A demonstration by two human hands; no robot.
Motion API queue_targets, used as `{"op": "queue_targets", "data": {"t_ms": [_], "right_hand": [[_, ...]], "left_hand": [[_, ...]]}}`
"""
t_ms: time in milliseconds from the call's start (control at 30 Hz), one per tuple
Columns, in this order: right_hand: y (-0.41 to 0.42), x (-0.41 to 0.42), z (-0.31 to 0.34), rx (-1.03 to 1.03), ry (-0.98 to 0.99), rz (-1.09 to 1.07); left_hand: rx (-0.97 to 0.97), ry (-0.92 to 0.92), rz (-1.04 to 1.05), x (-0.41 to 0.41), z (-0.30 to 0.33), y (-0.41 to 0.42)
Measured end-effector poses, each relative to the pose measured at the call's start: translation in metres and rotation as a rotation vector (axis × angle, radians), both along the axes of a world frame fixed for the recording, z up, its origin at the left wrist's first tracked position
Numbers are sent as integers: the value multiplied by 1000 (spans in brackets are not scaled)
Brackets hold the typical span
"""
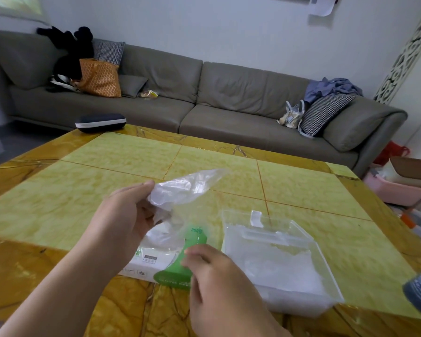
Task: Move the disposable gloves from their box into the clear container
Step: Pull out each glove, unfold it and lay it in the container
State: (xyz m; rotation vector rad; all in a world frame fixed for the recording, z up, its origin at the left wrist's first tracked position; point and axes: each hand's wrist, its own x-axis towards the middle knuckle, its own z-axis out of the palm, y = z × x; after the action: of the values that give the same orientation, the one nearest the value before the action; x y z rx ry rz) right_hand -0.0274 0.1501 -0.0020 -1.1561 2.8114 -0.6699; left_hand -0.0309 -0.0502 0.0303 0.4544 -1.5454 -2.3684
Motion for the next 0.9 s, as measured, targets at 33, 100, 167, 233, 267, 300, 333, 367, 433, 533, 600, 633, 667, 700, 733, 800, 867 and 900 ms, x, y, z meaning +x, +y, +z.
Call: {"op": "queue_targets", "data": {"t_ms": [33,100,167,233,267,300,333,367,433,533,600,633,667,700,733,800,867,900], "right_hand": [[2,0,2,-149,24,-60],[8,-4,9,-469,138,-205],[18,-12,21,-709,198,-329],[31,-23,33,-732,238,-347],[37,-27,38,-680,249,-318],[42,-30,42,-615,256,-263],[46,-33,45,-561,265,-193],[50,-34,48,-530,281,-140],[55,-33,53,-555,291,-68],[57,-30,59,-691,114,-10],[59,-29,61,-761,-118,-48],[61,-29,61,-793,-208,-87],[61,-29,61,-829,-289,-127],[63,-31,59,-862,-352,-192],[63,-33,56,-897,-411,-271],[62,-36,52,-981,-561,-383],[60,-37,49,-1058,-687,-435],[59,-37,47,-1072,-720,-448]], "left_hand": [[6,-4,-24,1,3,6],[-10,-24,-48,5,8,16],[-20,-58,-70,8,12,27],[-23,-96,-97,10,15,38],[-31,-116,-120,12,17,45],[-53,-139,-150,13,16,51],[-107,-166,-177,14,16,56],[-187,-195,-216,15,14,61],[-339,-224,-334,16,12,66],[-437,-275,-453,18,13,69],[-479,-320,-444,18,10,69],[-489,-330,-423,18,12,72],[-469,-340,-397,18,12,74],[-413,-351,-365,15,14,78],[-349,-344,-364,13,16,81],[-218,-225,-443,10,20,83],[-248,-140,-499,11,17,77],[-340,-115,-487,14,13,73]]}}
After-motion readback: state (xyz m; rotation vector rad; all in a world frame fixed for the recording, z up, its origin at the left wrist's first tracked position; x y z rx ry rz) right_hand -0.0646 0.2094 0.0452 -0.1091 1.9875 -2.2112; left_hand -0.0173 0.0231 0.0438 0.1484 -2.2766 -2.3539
